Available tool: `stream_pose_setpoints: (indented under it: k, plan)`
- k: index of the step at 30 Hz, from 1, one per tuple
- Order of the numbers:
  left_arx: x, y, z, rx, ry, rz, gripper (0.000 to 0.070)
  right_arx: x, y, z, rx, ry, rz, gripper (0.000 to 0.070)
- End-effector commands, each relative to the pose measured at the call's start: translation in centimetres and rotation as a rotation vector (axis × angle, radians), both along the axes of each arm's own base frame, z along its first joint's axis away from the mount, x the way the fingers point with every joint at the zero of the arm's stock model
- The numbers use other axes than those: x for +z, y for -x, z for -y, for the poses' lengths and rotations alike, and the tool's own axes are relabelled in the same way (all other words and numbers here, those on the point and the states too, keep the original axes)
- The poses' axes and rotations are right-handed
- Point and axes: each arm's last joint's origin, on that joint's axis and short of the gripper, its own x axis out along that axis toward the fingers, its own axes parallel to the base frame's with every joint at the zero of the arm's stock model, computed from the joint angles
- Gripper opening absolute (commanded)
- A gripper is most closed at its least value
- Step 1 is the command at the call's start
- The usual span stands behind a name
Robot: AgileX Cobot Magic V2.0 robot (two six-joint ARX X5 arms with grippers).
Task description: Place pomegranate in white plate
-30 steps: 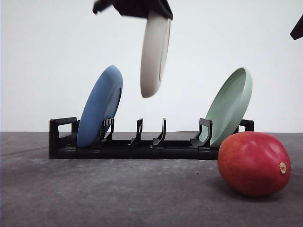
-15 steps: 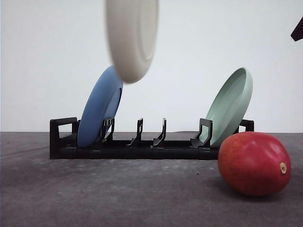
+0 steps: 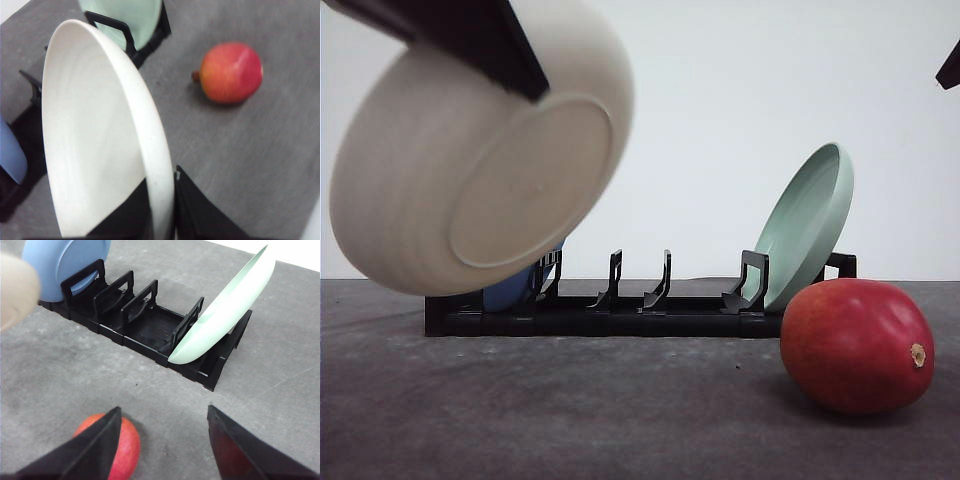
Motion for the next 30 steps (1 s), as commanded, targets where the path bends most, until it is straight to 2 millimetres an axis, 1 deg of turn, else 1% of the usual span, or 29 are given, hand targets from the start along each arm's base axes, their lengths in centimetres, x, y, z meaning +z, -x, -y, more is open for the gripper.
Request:
stream_pose_setpoints:
  k: [1, 6, 12, 18, 22, 24, 25, 28, 30]
  plan:
    - [-0.6, 0.0, 1.1, -0.078, -0.107, 0.079, 0.0010, 0.5, 0.0, 0.0, 0.003, -0.001, 0.019, 0.0348]
    - [-3.0, -0.5, 3.4, -0.142, -0.270, 0.134, 0.0010, 0.5, 0.0, 0.0, 0.003, -0.001, 0.019, 0.0348]
    - [-5.9, -0.7, 5.5, -0.190, -0.383, 0.145, 0.0010, 0.5, 0.0, 0.0, 0.003, -0.001, 0.019, 0.0348]
    - [-8.1, -0.7, 6.5, -0.217, -0.466, 0.118, 0.0020, 0.5, 0.0, 0.0, 0.003, -0.001, 0.019, 0.0348]
    - [-8.7, -0.7, 6.7, -0.221, -0.487, 0.107, 0.0034, 0.5, 0.0, 0.0, 0.003, -0.001, 0.019, 0.0348]
    - [-8.9, -0.7, 6.8, -0.224, -0.489, 0.103, 0.0079, 0.5, 0.0, -0.1, 0.003, -0.001, 0.019, 0.0348]
    - [-8.9, -0.7, 6.8, -0.224, -0.488, 0.103, 0.0127, 0.5, 0.0, 0.0, 0.003, -0.001, 0.019, 0.0348]
    - [-8.8, -0.6, 6.8, -0.225, -0.485, 0.103, 0.0303, 0.5, 0.0, 0.0, 0.003, -0.001, 0.019, 0.0348]
    - [-8.8, -0.6, 6.8, -0.220, -0.478, 0.099, 0.0373, 0.5, 0.0, 0.0, 0.003, -0.001, 0.019, 0.0348]
